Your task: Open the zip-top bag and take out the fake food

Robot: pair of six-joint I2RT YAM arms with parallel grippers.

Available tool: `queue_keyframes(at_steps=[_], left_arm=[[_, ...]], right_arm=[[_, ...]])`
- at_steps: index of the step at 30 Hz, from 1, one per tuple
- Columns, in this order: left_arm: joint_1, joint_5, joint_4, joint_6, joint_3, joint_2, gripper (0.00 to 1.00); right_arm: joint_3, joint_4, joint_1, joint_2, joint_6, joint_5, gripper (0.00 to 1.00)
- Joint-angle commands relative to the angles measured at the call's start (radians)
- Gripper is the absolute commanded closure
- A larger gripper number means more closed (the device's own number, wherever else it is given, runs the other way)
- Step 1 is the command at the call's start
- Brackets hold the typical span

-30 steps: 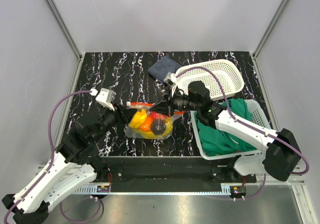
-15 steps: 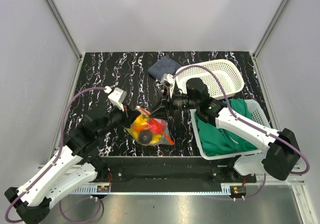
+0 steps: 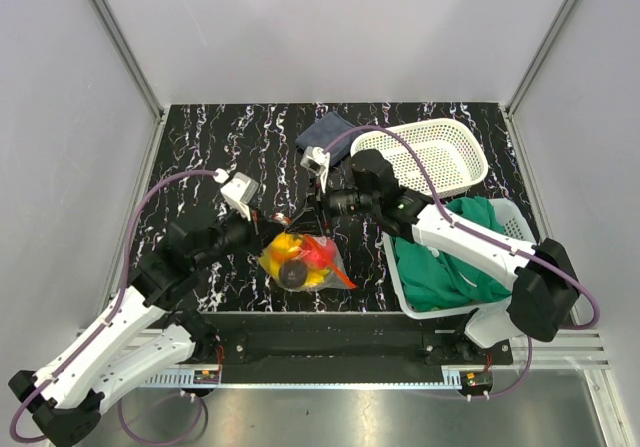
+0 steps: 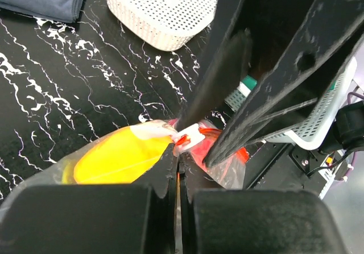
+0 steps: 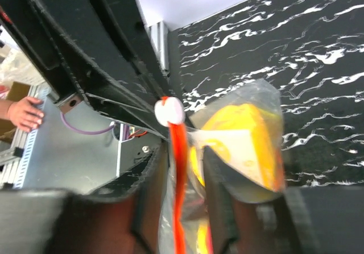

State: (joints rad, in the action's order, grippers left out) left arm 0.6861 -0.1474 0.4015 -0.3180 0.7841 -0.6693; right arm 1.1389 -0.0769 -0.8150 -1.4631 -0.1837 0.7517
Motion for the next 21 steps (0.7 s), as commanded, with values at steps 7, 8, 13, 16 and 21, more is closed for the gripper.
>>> queue_keyframes(at_steps=[7,8,13,16,21], left_arm=[[-0.003,0.029,0.078,-0.006,0.076,0.016,1.00],[-0.003,0.038,0.092,-0.016,0.073,0.026,1.00],[-0.003,0.049,0.050,-0.039,0.030,0.109,0.48],[-0.003,0.054,0.020,-0.041,0.033,0.105,0.38],[-0.005,0.020,-0.003,-0.015,0.050,0.034,0.43]], right_arm=[[0.018,-0.014,-0.029,0.038,-0.013,-0.141,1.00],[0.016,-0.014,-0.029,0.046,-0.007,-0.132,1.00],[0.025,-0.011,-0.027,0.038,-0.003,-0.049,1.00],[0.033,-0.015,-0.027,0.023,-0.026,-0.019,1.00],[0.035,-0.034,-0.027,0.021,-0.048,0.026,1.00]])
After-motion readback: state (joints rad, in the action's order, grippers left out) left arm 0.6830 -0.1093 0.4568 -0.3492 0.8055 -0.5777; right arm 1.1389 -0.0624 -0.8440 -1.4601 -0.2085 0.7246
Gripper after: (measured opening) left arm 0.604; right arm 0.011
